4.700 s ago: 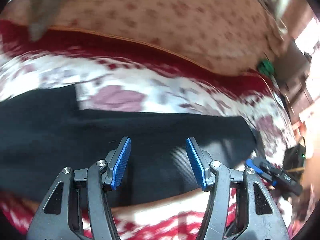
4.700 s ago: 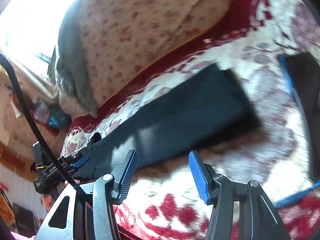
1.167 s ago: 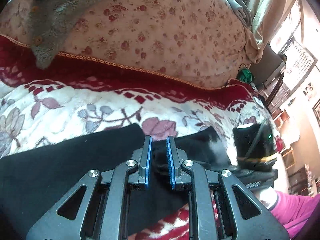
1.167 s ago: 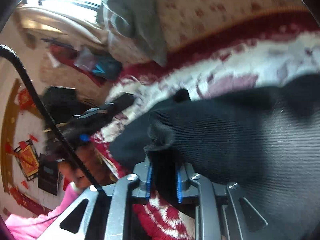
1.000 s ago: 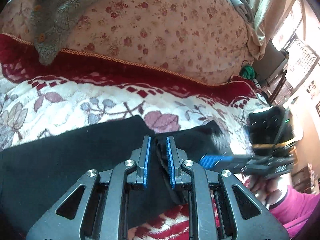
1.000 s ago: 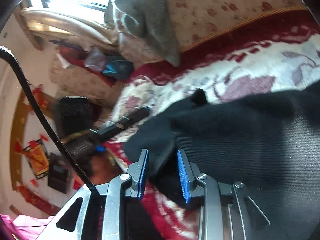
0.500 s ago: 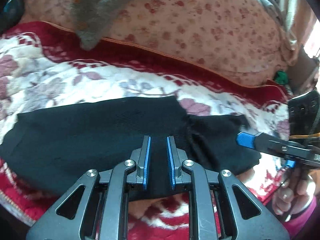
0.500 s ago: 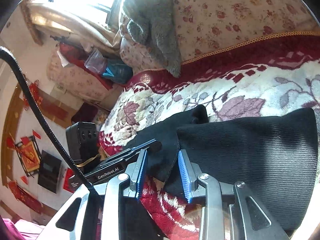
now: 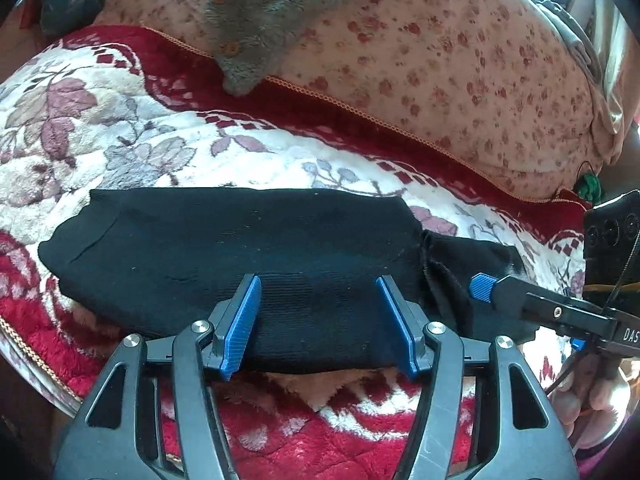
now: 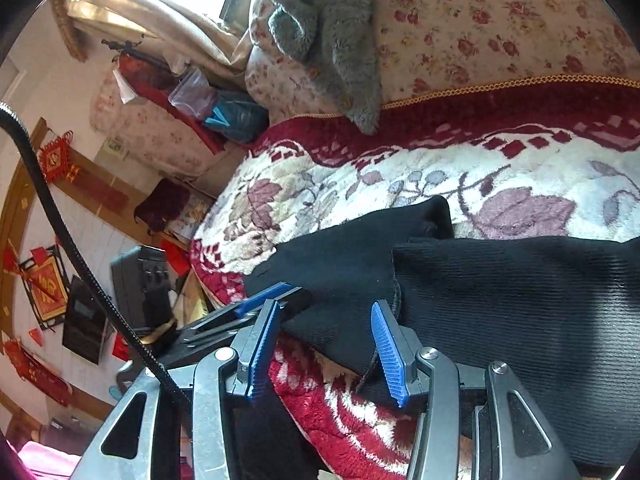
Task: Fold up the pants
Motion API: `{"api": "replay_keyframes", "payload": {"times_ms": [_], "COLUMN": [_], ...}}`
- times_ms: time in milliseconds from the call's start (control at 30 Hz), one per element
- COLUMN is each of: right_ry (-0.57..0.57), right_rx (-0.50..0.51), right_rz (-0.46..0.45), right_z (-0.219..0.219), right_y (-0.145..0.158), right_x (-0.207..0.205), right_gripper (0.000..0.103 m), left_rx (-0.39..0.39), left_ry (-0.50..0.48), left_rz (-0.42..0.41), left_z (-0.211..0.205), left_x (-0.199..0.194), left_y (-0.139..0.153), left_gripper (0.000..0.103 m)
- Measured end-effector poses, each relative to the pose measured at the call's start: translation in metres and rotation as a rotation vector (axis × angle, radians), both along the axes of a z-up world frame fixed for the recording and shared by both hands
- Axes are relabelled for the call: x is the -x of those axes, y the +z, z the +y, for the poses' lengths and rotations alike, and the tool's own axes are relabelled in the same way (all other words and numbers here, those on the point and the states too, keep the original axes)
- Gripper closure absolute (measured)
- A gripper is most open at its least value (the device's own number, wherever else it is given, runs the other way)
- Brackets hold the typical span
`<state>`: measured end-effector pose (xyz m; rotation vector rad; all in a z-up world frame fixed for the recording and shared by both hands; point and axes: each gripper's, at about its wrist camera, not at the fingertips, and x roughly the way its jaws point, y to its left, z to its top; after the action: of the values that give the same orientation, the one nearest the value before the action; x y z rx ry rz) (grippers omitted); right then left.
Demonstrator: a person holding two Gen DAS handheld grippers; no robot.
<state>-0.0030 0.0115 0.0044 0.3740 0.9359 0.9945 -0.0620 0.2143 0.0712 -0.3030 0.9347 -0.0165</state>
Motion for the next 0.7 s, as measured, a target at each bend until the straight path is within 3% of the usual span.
{"api": "replay_keyframes", "payload": {"times_ms": [533,700], "right_ry": [-0.022,-0.063], "right_rx": [0.04,0.068], "right_rz": [0.031,-0.021], "right_z": [0.013,-0.005], "right_y": [-0.01,-0.001], "right_x": [-0.018,-0.018], "right_gripper": [0.056,0.055], "left_rx": [0.083,0.126], "left_ry": [0.216,0.155], "left_rz": [0.02,0.026], "left_z": [0.069,0.055], "left_x": [0.053,0.054], "left_y": [-0.002,-0.004], "left_gripper": [0.044,0.044]}}
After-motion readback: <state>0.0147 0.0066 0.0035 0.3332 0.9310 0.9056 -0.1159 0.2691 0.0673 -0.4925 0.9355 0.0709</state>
